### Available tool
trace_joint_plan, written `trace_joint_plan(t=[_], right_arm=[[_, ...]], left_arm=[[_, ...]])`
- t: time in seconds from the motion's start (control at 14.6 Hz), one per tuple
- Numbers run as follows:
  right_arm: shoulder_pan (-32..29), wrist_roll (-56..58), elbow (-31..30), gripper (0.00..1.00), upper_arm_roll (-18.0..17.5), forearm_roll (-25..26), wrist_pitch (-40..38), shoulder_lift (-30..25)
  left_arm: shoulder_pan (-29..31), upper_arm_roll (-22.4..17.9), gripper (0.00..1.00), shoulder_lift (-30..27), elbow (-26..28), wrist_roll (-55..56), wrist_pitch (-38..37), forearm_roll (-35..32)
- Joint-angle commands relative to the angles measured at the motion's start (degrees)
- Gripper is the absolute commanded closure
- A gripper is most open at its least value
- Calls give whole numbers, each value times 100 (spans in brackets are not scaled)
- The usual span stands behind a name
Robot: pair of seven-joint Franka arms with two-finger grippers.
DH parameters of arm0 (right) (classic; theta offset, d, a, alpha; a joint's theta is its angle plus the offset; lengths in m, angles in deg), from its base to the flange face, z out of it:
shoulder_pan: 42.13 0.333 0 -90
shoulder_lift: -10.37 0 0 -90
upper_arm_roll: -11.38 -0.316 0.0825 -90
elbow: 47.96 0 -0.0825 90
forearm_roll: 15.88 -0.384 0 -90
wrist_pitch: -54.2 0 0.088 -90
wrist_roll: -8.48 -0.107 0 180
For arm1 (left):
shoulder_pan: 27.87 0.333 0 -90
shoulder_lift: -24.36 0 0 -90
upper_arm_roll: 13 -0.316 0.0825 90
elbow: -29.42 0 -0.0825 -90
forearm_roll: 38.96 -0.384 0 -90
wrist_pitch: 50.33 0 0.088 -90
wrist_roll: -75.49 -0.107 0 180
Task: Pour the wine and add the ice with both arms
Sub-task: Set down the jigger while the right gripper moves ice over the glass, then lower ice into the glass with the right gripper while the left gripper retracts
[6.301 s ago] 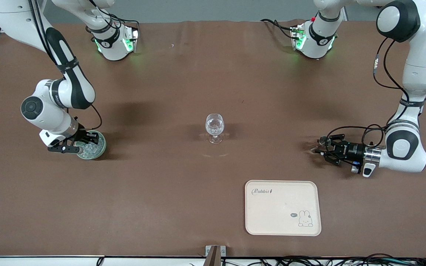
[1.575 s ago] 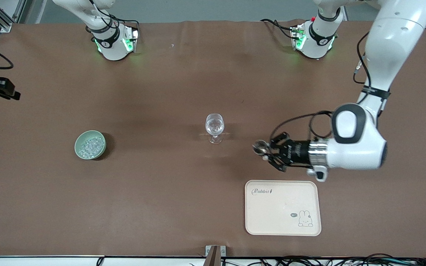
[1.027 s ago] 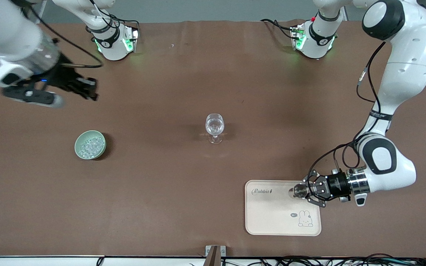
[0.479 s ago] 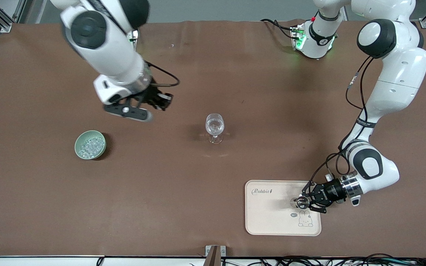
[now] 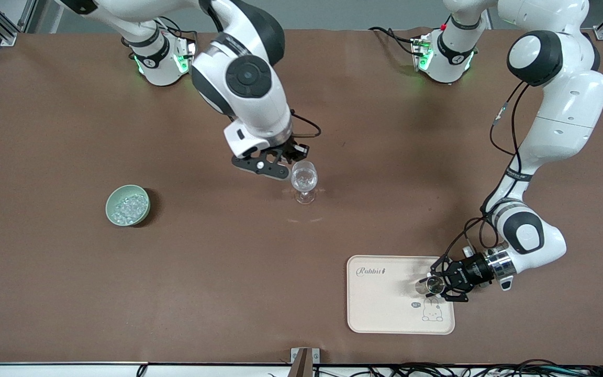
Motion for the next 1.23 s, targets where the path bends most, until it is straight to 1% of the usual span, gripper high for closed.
trace_joint_plan(t=[0.0, 0.07, 0.14, 0.27, 0.41, 0.48, 0.62, 0.82, 0.96, 1.1, 1.16], right_arm=[[92, -126, 236, 100, -6, 202, 143, 243], [92, -126, 236, 100, -6, 211, 153, 253], [101, -126, 227, 99, -6, 220, 162, 270], [162, -126, 227, 99, -6, 220, 170, 349], [197, -135, 210, 99, -6, 211, 162, 393], [197, -135, 201, 98, -6, 211, 170, 402], [206, -135, 201, 98, -6, 211, 170, 420], [206, -143, 210, 95, -6, 211, 266, 490], [259, -135, 192, 94, -6, 211, 372, 516], [259, -135, 210, 94, -6, 211, 390, 517], [259, -135, 201, 94, -6, 211, 381, 517]], left_arm=[[105, -50, 0, -201, 4, -146, -72, -216], [237, -50, 0, -315, 66, -155, -177, -628], [386, -50, 0, -429, 66, -155, -448, -1250], [738, 28, 0, -631, 31, -164, -1090, -2821], [818, 151, 0, -1026, 5, -242, -1504, -4254], [810, 178, 0, -1263, 5, -286, -1697, -4749], [810, 327, 0, -1685, -4, -592, -2136, -5392], [722, 433, 0, -2581, 5, -1970, -2656, -6245], [652, 503, 0, -3038, 13, -2639, -3024, -6887], [651, 635, 0, -3478, 31, -3280, -3359, -7161], [651, 644, 0, -3689, 48, -3536, -3482, -7179]])
